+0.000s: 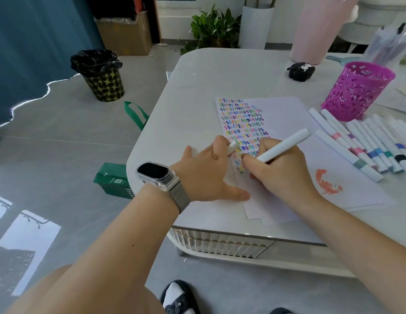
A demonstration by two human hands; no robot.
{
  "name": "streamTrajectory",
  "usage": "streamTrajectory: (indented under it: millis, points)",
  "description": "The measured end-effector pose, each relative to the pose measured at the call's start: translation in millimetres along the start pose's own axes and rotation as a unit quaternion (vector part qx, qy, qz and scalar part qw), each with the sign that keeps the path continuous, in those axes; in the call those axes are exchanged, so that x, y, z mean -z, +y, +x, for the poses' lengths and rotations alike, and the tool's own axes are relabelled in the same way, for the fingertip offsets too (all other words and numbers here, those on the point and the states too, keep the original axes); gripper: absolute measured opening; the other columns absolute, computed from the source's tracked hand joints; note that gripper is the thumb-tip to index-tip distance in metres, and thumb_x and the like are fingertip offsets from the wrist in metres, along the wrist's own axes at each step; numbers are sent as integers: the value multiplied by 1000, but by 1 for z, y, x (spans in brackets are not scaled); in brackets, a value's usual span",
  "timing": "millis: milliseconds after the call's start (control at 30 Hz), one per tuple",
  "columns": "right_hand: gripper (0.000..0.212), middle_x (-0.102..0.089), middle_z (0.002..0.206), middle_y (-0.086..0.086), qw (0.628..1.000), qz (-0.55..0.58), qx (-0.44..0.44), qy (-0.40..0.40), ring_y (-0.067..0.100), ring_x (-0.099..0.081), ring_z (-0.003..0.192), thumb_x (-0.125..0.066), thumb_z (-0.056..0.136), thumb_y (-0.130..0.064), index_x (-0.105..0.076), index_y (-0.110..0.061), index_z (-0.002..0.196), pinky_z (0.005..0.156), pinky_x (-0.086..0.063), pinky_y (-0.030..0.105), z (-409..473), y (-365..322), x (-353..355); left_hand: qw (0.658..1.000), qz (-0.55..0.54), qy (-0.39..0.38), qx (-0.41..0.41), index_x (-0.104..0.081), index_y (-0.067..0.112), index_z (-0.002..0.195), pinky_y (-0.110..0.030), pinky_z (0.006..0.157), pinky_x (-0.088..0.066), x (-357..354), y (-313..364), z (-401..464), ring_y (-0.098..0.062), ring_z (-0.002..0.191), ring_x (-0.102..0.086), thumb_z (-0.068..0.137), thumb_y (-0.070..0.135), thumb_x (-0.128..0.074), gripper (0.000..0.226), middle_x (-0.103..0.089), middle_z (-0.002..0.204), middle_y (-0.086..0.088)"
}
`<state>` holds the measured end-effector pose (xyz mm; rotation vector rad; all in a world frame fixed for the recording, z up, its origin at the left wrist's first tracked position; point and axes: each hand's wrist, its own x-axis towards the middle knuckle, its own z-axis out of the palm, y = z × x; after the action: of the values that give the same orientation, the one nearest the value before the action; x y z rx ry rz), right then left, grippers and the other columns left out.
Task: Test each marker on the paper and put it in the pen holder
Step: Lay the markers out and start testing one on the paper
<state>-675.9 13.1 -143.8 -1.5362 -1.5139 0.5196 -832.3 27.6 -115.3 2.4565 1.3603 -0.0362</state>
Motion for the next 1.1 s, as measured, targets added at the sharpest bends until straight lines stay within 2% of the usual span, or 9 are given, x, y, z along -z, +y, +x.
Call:
streamTrajectory:
  millis: [100,367,467,600,733,800,867,967,1100]
  points:
    - [42,-57,62,26,1000,-10,5,2,35,-59,63,-71,76,-22,-40,2,62,51,-38,38,1,0,-1,1000,-3,-6,4,-22,11,130,-43,105,-28,1,1,0,-7,94,-32,76,65,-58,84,-29,131,7]
    - [42,-53,63,28,1000,-16,12,-3,38,-52,63,-70,74,-17,-35,0,60,50,-37,38,1,-1,0,1000,-16,-19,14,-23,15,122,-41,106,-27,5,4,-4,-6,94,-28,77,62,-59,74,-29,138,9]
    - [43,-47,59,26,1000,-19,14,-10,31,-42,56,-71,73,-16,-32,-7,56,48,-29,34,0,-2,0,1000,-20,-17,15,-23,14,122,-40,106,-27,5,4,-4,-7,93,-29,76,62,-59,76,-30,135,9]
    - [44,-37,53,15,1000,-13,8,-20,14,-34,50,-70,72,-16,-30,-15,54,48,-26,30,-1,-4,0,999,-31,-17,16,-24,14,120,-42,108,-25,4,4,-4,-6,96,-29,75,62,-60,76,-30,139,11]
    - [46,-33,49,6,1000,-11,2,-24,12,-31,48,-69,72,-14,-28,-16,53,47,-24,28,0,-5,1,999,-32,-19,18,-23,14,118,-41,107,-26,5,5,-4,-7,94,-28,76,62,-60,74,-31,139,11]
    - [44,-36,49,8,999,-6,-9,-34,12,-33,48,-70,71,-14,-30,-14,52,48,-27,29,1,-6,1,999,-31,-18,16,-24,14,117,-40,106,-26,5,4,-4,-6,95,-29,75,63,-59,73,-31,140,11]
    - [41,-44,46,9,999,40,-35,-11,11,-39,45,-71,72,-12,-35,-10,53,45,-31,26,3,-4,2,999,-26,-20,13,-24,15,116,-41,105,-27,6,3,-4,-6,97,-30,76,63,-59,72,-32,138,10]
    - [35,-54,42,-1,980,164,-97,47,8,-45,38,-72,79,-15,-45,-11,57,41,-34,21,4,-5,9,999,-36,-18,9,-24,15,117,-41,107,-25,9,4,-5,-7,96,-32,78,61,-58,70,-34,136,12]
    - [27,-50,41,-3,955,252,-153,18,9,-40,34,-74,81,-19,-54,-12,64,36,-32,18,9,-12,23,996,-86,20,6,-27,18,107,-39,99,-35,14,4,-6,-16,99,-47,87,50,-53,46,-45,134,10]
